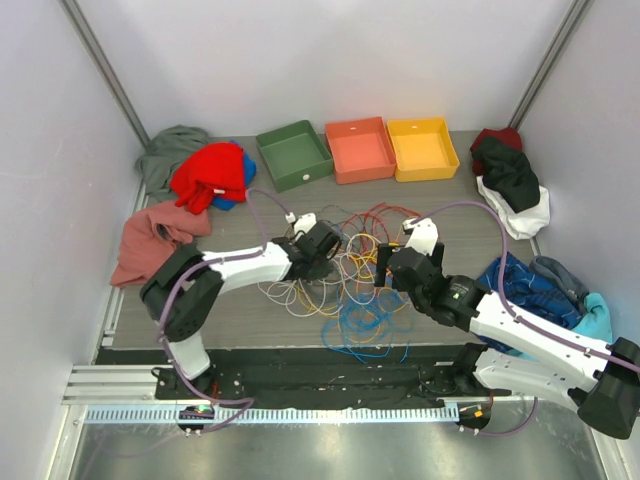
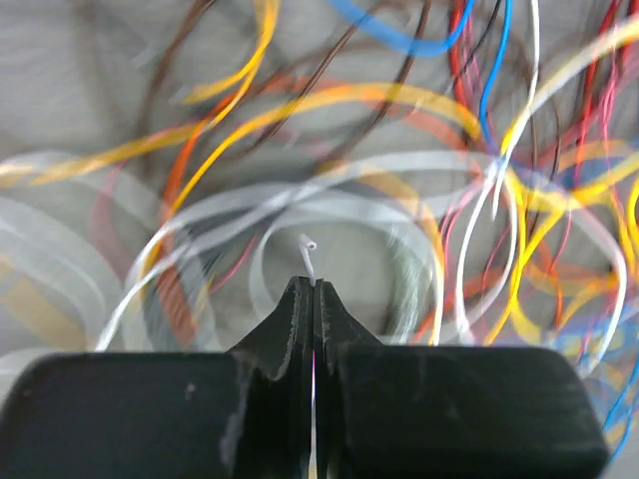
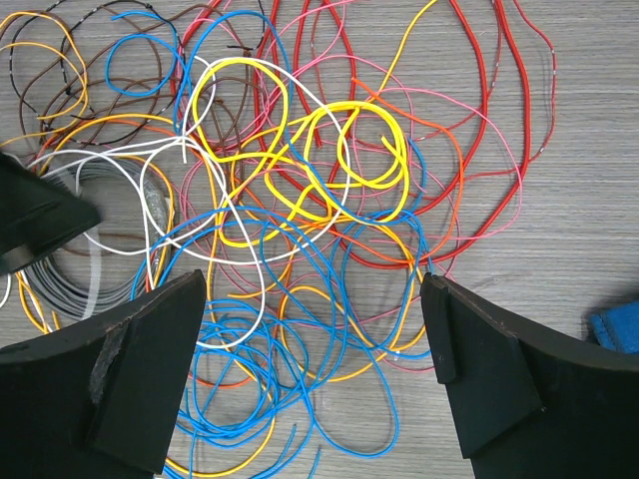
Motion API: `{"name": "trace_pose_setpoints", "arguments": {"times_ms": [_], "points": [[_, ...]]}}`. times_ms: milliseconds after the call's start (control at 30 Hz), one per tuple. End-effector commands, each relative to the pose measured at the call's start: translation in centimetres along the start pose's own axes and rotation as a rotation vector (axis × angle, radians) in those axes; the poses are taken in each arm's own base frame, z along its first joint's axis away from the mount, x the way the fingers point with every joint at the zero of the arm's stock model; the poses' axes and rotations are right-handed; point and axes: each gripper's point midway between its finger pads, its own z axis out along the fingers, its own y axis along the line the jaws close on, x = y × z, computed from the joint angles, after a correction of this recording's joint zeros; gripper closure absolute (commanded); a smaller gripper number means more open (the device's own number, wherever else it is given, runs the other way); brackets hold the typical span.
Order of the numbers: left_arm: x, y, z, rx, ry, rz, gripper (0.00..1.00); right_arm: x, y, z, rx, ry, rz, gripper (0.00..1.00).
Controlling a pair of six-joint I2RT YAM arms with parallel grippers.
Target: Untangle the cables
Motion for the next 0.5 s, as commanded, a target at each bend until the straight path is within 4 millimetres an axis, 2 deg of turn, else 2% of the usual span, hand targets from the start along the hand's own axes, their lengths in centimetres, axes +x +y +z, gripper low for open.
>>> {"name": "trace_pose_setpoints", "arguments": {"times_ms": [0,33,67,100,133,167,200,233,333,367,433,467], "points": [[-3.2,-1.5,-7.6,0.096,-0.105,0.06,1.0,-1.7,0.4,-0.5,-0.015,-0.044,0.033,0.03],[-3.8,-2.1,-9.2,0.121,-0.131,0.08,1.0,-2.0,0.6,-0.6,-0.021,-0.048,0.037,0.03],[-5.4,-2.5,-12.5,0.168,-0.175,0.078,1.0,-2.4,0.9,-0.7,-0.03,-0.058,0.044,0.03],[-6.5,-2.9,-14.2,0.194,-0.215,0.107,1.0,-2.4,1.2,-0.7,-0.05,-0.054,0.04,0.03],[-8.2,-4.2,-17.0,0.25,-0.267,0.1,1.0,-2.7,1.6,-0.8,-0.064,-0.058,0.046,0.03],[-9.7,-4.3,-19.7,0.288,-0.314,0.096,1.0,-3.2,2.1,-0.8,-0.084,-0.071,0.056,0.04],[-10.9,-4.4,-21.5,0.3,-0.361,0.132,1.0,-3.3,2.7,-0.9,-0.112,-0.066,0.059,0.04],[-13.2,-5.8,-24.7,0.353,-0.423,0.124,1.0,-3.6,3.2,-1.1,-0.136,-0.071,0.057,0.04],[-16.2,-6.3,-28.9,0.36,-0.51,0.205,1.0,-5.0,5.4,-2.0,-0.246,-0.084,0.06,0.06],[-18.2,-7.2,-31.9,0.396,-0.569,0.198,1.0,-5.9,6.1,-2.4,-0.285,-0.101,0.068,0.06],[-19.5,-7.6,-32.7,0.363,-0.604,0.253,1.0,-7.2,7.8,-3.9,-0.392,-0.12,0.074,0.07],[-21.0,-8.3,-35.2,0.395,-0.654,0.241,1.0,-8.3,8.6,-4.4,-0.437,-0.153,0.088,0.07]]}}
